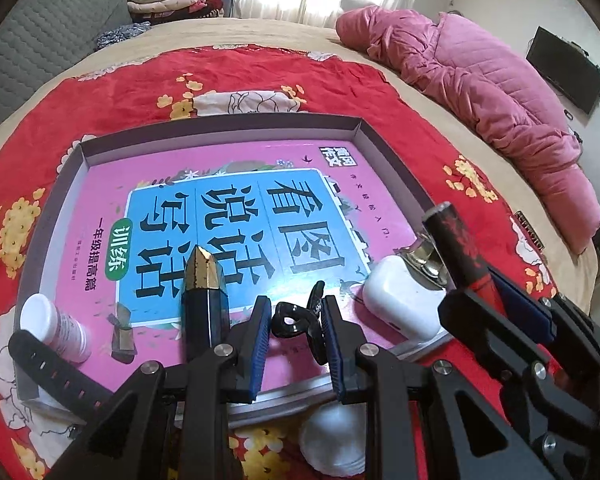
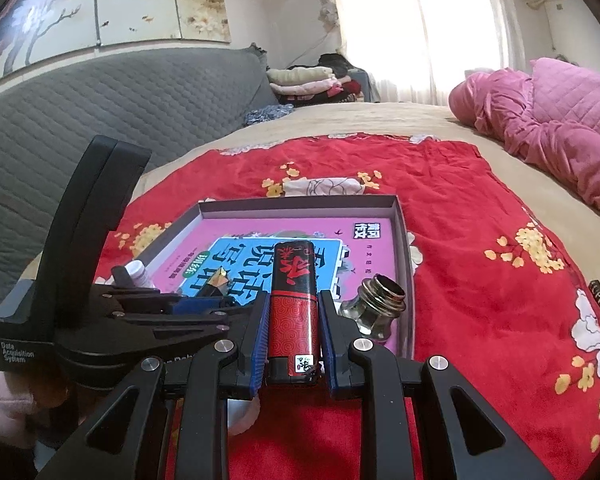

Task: Organize rigid objects
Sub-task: 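Carry the red lighter with the right tool over the tray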

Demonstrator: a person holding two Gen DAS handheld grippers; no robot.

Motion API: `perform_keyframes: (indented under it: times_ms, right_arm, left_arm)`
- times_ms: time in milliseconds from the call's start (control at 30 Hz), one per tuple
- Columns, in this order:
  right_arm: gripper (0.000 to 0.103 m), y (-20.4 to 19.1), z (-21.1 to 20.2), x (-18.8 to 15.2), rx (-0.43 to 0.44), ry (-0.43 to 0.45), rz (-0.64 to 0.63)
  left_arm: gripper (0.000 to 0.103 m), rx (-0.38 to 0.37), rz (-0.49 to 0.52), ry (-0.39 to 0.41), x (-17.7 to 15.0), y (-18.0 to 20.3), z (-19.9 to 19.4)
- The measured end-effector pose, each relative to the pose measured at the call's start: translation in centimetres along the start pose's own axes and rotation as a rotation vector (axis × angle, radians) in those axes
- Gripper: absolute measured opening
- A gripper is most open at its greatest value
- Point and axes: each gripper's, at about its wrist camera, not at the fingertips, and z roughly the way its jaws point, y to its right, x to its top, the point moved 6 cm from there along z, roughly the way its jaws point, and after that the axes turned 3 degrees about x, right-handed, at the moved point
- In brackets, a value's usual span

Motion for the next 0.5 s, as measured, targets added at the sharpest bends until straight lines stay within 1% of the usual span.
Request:
perform_keyframes:
  times_ms: [100, 500]
  right_arm:
    - [0.023, -0.1, 0.5, -0.1, 0.001, -0.005, -0.008]
    - [0.023, -0.6, 3.2, -0.1, 0.019, -0.036, -0.033]
  left_arm:
    - [0.026, 0.017, 0.007, -0.008, -0.1, -0.3, 0.4]
    - [0.026, 0.021, -0.02, -0.002, 0.0, -2.0, 0.3]
